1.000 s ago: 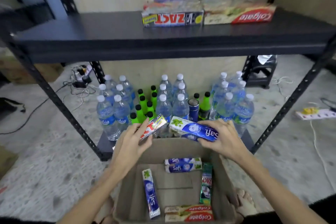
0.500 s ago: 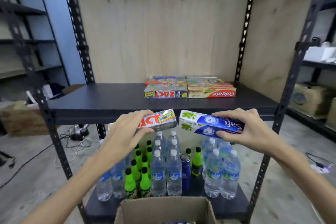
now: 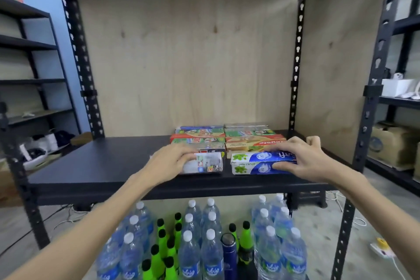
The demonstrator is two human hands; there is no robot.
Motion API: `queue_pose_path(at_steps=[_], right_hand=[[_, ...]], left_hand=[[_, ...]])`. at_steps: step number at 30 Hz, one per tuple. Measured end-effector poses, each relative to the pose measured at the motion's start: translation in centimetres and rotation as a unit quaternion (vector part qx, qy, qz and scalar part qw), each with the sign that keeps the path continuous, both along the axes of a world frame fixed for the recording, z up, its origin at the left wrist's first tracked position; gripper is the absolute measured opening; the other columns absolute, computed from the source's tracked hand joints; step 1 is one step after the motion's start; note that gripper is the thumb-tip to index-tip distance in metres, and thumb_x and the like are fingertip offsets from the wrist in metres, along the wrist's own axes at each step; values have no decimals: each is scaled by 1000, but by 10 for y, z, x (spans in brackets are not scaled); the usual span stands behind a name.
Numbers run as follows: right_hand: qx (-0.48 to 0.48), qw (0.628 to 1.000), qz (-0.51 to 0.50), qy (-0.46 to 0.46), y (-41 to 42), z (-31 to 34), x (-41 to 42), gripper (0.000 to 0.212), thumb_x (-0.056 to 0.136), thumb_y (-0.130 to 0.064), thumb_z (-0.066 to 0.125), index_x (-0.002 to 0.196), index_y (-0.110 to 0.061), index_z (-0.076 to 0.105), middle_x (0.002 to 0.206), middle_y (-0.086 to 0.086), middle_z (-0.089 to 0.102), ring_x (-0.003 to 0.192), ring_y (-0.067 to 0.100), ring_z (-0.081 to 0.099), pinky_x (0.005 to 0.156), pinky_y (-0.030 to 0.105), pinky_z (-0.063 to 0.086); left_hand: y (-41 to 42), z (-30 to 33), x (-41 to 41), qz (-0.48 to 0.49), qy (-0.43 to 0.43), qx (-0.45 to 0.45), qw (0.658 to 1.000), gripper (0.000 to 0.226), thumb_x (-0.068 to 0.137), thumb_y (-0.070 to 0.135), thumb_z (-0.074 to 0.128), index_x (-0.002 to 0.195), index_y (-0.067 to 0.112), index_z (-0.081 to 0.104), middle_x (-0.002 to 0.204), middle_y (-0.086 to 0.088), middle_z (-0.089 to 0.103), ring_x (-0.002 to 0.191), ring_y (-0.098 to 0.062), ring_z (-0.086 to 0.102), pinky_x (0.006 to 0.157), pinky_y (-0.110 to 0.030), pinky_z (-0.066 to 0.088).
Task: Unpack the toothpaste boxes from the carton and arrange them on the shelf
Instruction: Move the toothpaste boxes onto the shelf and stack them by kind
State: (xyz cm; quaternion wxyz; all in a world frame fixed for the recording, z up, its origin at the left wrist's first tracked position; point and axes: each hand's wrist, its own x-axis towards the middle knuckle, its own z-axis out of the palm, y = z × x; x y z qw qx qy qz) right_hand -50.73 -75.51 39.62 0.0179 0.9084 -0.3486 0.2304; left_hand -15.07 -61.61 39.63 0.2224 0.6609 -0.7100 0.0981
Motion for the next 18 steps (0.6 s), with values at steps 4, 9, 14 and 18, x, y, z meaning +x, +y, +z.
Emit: queue_pose_path(at_steps=[4, 9, 14, 18], right_hand=[[-5, 1000, 0, 20, -29, -10, 5, 37, 95, -56, 55, 131, -59, 47, 137, -25, 46, 129, -1, 26, 100, 36, 13], [-27, 999, 5, -37, -44, -31, 14, 38, 97, -53, 52, 134, -55, 46, 133, -21, 44, 120, 1, 29, 98, 32, 16], [-64, 997, -19, -46, -55, -37, 24, 43, 98, -53, 49, 140, -50, 41, 133, -17, 41, 116, 3, 27, 92, 30, 16], [-33, 998, -21, -53, -67, -40, 30, 42, 98, -50, 51, 139, -52, 41, 137, -16, 38, 121, 7, 27, 93, 32, 17]], left_hand=[[-23, -14, 3, -1, 6, -22, 1000, 33, 105, 34, 45, 125, 24, 68, 122, 3, 68, 114, -21, 59, 97, -42, 46], [-40, -30, -9, 45, -49, -62, 996, 35, 106, 43, 24, 135, 43, 45, 115, 11, 44, 106, -14, 42, 95, -37, 36], [-55, -25, -3, 57, -88, -90, 990, 42, 101, 58, 22, 118, 43, 58, 121, 9, 43, 112, -16, 39, 97, -40, 36], [-61, -29, -1, 22, -92, -118, 988, 50, 101, 56, 27, 129, 38, 66, 126, 4, 57, 111, -18, 54, 92, -40, 45]])
